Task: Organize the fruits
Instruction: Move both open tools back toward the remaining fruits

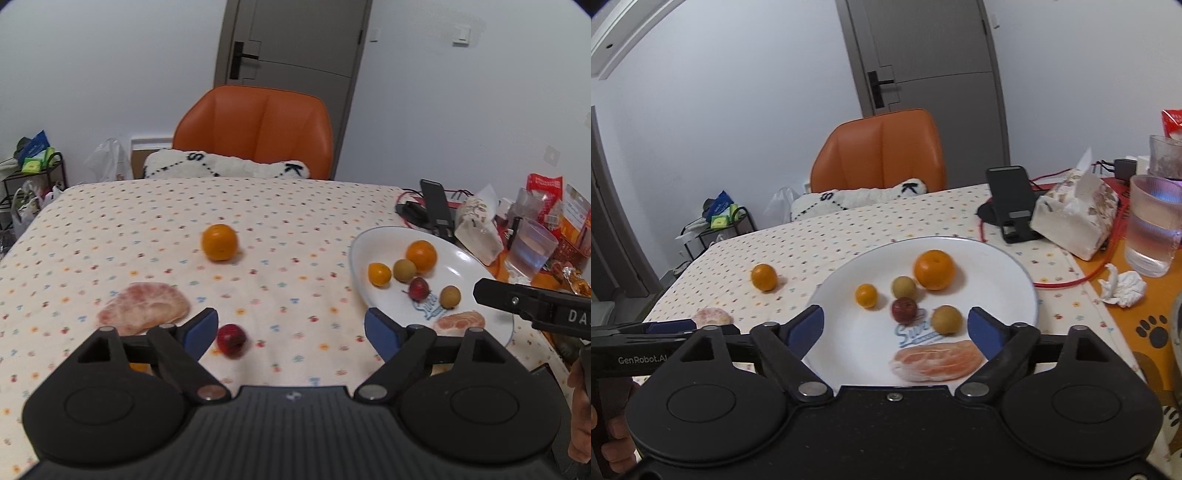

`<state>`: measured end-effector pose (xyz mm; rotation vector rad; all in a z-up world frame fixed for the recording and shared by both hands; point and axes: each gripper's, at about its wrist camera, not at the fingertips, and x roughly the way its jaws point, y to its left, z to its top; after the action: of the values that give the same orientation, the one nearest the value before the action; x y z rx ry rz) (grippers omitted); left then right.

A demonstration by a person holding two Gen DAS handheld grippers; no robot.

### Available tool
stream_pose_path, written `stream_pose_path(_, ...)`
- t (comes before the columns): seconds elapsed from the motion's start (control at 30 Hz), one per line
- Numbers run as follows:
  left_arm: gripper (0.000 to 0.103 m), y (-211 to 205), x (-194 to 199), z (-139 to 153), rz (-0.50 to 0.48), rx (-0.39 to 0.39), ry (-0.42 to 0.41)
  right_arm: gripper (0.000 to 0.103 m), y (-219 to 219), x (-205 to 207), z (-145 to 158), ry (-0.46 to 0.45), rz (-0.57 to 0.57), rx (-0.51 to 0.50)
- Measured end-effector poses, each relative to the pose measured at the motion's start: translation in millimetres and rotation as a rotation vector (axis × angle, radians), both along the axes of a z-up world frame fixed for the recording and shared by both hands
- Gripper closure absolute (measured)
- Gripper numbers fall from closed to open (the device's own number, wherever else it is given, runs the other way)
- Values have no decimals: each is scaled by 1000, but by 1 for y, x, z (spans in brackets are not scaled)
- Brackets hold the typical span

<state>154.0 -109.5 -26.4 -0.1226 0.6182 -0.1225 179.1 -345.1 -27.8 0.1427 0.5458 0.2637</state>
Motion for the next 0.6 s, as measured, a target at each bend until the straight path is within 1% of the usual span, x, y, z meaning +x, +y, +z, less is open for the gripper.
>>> stream_pose_path(0.13, 17, 16, -7, 1, 28, -19, -7, 8, 14, -2, 1, 0, 24, -3)
stream_pose_path(0.37, 17, 39, -19, 2, 83, -26, -9, 0, 31, -6, 3, 6, 56, 23)
stream_pose_path(0.6, 17, 57, -29, 3, 123, -30, -10, 0, 44, -9, 4, 11, 79, 32)
